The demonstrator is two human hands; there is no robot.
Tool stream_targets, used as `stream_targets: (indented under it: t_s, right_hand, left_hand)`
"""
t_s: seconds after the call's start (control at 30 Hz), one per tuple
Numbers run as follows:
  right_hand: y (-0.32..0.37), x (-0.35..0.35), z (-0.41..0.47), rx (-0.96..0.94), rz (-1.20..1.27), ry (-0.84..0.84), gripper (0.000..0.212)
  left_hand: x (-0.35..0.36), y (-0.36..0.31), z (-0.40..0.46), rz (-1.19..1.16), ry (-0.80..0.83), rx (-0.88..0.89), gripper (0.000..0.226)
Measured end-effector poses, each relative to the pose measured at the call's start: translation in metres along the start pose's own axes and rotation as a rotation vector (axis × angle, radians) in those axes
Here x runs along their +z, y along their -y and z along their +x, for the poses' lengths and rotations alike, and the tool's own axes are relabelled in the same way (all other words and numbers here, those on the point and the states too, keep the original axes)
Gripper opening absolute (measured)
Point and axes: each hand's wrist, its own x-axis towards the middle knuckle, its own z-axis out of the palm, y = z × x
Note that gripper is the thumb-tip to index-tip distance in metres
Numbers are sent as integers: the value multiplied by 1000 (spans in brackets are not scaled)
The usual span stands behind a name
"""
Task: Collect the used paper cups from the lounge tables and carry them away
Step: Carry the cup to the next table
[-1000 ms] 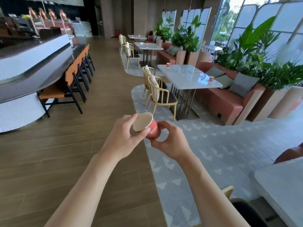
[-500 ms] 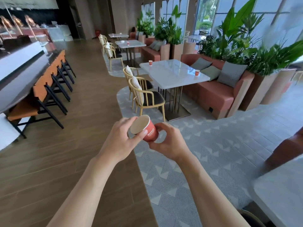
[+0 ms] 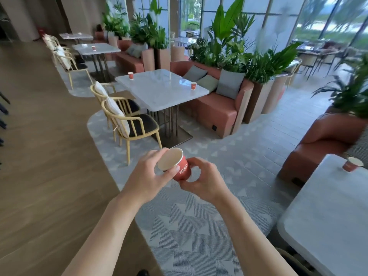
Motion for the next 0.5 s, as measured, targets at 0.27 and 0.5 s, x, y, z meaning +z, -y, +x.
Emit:
stream_targets:
  t_s: [0.27, 0.5]
  right_hand:
    - [8, 13, 81, 149, -69, -147, 51]
    - [27, 25, 131, 233, -137, -261, 52]
  left_hand:
    - [-16, 42, 118, -63, 103, 155, 77]
    - [-40, 66, 192, -124, 220, 249, 75]
